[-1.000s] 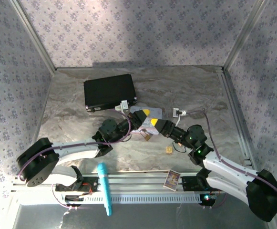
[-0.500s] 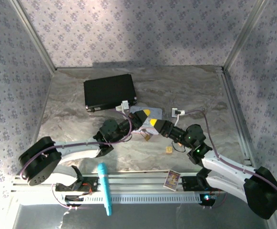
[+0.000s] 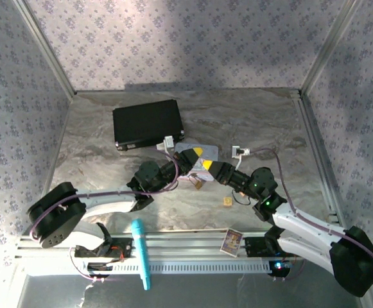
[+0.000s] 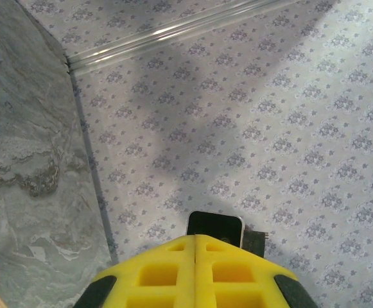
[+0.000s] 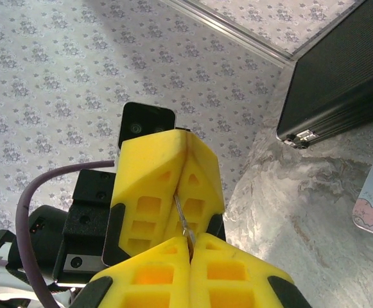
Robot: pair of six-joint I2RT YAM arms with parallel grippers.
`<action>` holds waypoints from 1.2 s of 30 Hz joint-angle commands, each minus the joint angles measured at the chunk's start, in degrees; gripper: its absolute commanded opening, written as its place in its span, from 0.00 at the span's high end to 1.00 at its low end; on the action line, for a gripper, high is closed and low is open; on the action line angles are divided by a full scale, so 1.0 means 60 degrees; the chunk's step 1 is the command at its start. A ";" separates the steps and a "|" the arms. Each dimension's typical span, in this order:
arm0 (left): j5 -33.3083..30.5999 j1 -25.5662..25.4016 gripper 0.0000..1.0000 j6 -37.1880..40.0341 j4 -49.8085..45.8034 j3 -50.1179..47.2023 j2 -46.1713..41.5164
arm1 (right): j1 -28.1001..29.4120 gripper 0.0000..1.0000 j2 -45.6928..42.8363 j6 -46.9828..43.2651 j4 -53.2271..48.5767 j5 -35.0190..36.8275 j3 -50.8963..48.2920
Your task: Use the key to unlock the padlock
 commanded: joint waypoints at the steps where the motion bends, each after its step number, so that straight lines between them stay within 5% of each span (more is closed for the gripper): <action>1: 0.0011 -0.0058 0.94 -0.0070 -0.0243 -0.0016 0.0067 | -0.0022 1.00 -0.0281 -0.0165 0.0113 0.0064 0.0118; 4: -0.0370 -0.0069 0.31 0.0141 -0.1196 0.0012 -0.0273 | -0.0035 1.00 -0.0397 -0.0285 -0.0200 0.0077 0.0122; 6: -0.0801 -0.0059 0.04 0.0361 -0.2498 0.0132 -0.0748 | -0.0048 1.00 -0.0528 -0.0421 -0.0679 0.0171 0.0151; 7: -0.1071 -0.0084 0.00 0.0583 -0.3351 0.0250 -0.1043 | -0.0054 1.00 -0.0628 -0.0534 -0.1004 0.0222 0.0177; 12: -0.3174 -0.0497 0.00 0.1488 -0.8088 0.1243 -0.2190 | -0.0165 1.00 -0.0956 -0.1132 -0.3557 0.0725 0.0553; 15: -0.3896 -0.0641 0.02 0.0852 -1.0465 0.1644 -0.2176 | -0.0196 1.00 -0.1061 -0.1589 -0.4925 0.1185 0.0662; 24: -0.3161 -0.0805 0.18 0.0368 -1.0926 0.1587 -0.0430 | -0.0433 1.00 -0.1510 -0.1842 -0.6192 0.1578 0.0168; 36: -0.3045 -0.1201 0.19 0.0089 -1.0615 0.2583 0.1951 | -0.0915 1.00 -0.2269 -0.1637 -0.7041 0.1550 -0.0519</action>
